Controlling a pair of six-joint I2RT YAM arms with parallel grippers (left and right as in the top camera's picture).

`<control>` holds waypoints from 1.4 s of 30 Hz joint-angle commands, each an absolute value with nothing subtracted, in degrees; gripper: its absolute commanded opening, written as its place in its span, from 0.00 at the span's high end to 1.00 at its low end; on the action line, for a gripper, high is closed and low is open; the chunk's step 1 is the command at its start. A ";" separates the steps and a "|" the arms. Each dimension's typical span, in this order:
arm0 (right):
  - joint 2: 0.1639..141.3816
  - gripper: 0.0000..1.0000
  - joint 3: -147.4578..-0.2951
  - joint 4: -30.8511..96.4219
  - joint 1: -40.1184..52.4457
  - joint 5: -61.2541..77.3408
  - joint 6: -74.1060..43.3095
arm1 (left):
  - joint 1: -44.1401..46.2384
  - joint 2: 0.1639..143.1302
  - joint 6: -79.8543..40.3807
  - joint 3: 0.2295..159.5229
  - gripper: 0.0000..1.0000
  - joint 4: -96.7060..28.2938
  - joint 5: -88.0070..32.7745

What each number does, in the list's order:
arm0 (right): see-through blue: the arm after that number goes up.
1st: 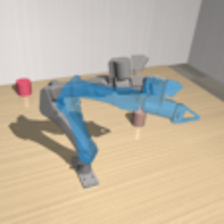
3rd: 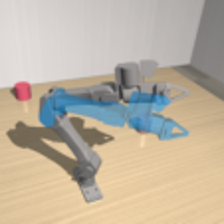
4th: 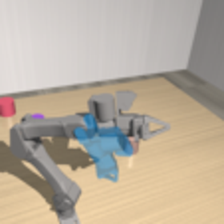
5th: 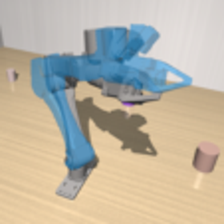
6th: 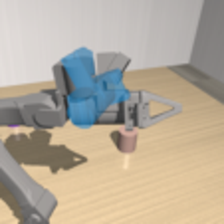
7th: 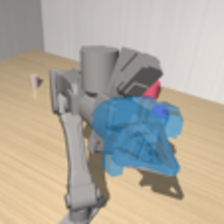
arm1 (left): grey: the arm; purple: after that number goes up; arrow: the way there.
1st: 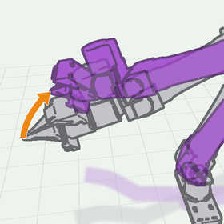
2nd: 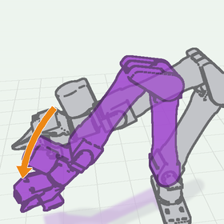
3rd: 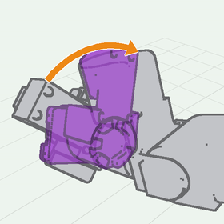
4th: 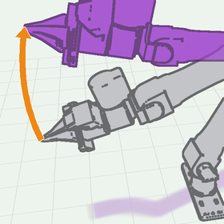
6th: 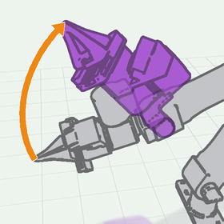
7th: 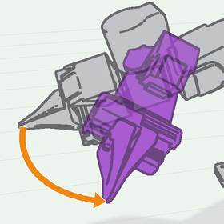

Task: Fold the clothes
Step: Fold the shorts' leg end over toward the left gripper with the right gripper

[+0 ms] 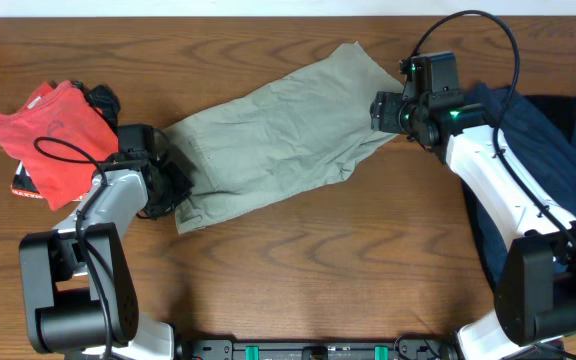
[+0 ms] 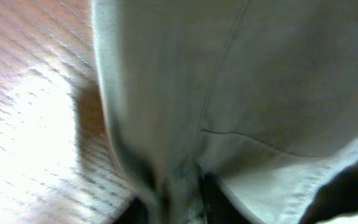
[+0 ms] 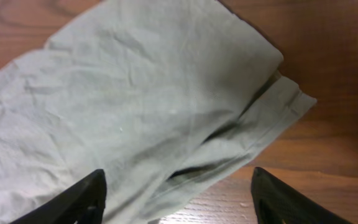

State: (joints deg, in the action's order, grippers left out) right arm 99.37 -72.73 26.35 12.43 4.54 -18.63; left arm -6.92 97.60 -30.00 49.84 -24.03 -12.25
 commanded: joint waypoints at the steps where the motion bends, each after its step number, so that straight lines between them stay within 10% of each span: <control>1: 99.50 0.35 -73.30 25.85 14.15 4.60 -16.32 | -6.83 100.16 -26.57 48.73 0.94 -26.13 -14.33; 20: 109.56 0.99 -73.28 23.31 28.16 15.25 -14.06 | -6.83 79.53 -22.61 63.02 0.94 -58.72 -7.94; 36: 123.02 0.98 -73.30 12.58 49.12 24.86 -16.03 | -6.83 70.02 -21.69 72.03 0.94 -57.95 -15.73; 42: 122.63 0.82 -73.80 11.88 49.12 22.70 -16.03 | -6.83 70.08 -22.33 72.25 0.94 -56.05 -20.16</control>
